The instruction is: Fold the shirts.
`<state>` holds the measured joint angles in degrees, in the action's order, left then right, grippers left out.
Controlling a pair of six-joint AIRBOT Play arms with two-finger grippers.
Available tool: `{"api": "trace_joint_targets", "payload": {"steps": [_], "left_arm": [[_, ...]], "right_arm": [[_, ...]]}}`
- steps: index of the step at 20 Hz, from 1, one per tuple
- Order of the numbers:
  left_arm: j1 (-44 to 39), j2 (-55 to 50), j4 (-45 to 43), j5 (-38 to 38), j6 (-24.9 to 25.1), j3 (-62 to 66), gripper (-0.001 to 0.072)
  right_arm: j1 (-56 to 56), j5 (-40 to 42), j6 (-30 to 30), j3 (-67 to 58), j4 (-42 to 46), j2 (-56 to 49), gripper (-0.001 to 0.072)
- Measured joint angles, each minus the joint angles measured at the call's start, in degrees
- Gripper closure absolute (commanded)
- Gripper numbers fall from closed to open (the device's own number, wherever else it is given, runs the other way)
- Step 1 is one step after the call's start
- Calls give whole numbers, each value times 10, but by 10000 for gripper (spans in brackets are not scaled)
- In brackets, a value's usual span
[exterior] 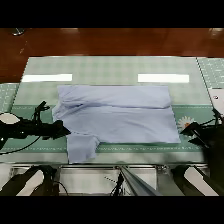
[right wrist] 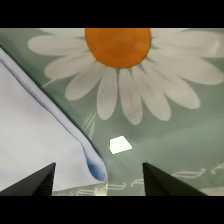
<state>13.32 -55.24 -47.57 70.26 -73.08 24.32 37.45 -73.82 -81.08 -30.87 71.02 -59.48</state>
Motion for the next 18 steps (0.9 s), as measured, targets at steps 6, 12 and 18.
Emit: {"api": "trace_joint_targets", "payload": {"steps": [6, 12, 18], "left_arm": [[1, 2, 7, 2, 2, 1, 680], [1, 2, 23, -14, 5, 2, 680], [25, 2, 42, -12, 16, 55, 680]], "right_arm": [[-49, 24, 28, 2, -71, -44, 84], [-56, 55, 76, 3, -140, -83, 690], [-58, 11, 126, -54, -167, -90, 690]]}}
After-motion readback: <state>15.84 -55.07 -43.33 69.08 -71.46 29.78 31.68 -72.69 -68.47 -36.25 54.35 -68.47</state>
